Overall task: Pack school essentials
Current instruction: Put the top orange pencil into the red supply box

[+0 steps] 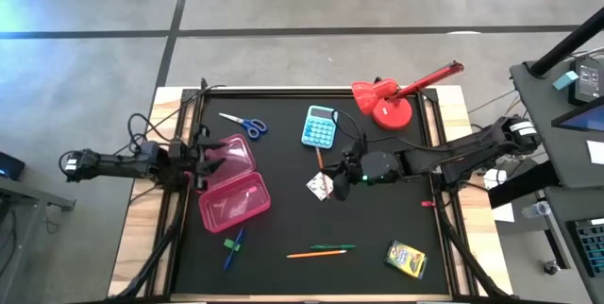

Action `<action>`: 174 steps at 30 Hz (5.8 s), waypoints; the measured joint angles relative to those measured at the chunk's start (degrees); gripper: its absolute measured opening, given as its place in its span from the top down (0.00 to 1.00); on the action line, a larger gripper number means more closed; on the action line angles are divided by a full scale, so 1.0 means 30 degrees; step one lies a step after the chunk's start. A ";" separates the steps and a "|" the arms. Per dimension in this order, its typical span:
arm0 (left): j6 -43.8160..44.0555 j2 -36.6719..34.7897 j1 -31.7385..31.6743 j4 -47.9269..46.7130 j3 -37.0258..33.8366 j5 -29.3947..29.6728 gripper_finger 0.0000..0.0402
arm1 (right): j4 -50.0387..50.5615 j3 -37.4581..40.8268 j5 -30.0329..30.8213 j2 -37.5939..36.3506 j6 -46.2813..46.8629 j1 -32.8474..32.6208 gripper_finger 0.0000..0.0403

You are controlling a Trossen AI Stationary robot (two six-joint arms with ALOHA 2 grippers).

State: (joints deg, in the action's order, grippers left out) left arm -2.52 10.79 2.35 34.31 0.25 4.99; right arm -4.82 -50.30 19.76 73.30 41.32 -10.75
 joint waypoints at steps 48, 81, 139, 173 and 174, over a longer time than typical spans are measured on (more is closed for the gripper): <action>0.7713 1.7914 -0.0154 0.3555 0.7162 -0.2498 0.56 | 0.0078 -1.0491 0.0333 0.7588 -0.6884 0.0725 0.97; 0.7928 1.7616 -0.0546 0.5485 0.7140 -0.1845 0.56 | 0.0733 -1.0640 0.0960 0.7481 -0.7359 0.0813 0.97; 1.6211 1.7143 -0.0524 -0.3132 0.7016 -1.1101 0.97 | 1.5305 -1.0622 -0.6468 0.4853 -0.0141 -0.0390 0.97; 1.4016 1.4098 -0.0503 -2.2623 0.8428 -0.8149 0.93 | 1.5892 -1.0593 -0.6104 0.5900 0.2259 -0.1154 0.72; 1.4017 1.4228 -0.0503 -2.2575 0.8457 -0.8158 0.90 | 1.6203 -1.0593 -0.6104 0.5893 0.2328 -0.1158 0.69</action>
State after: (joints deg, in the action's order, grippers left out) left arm 39.53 53.47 0.84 -33.42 25.62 -19.49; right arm 43.79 -82.08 1.45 90.98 48.31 -14.23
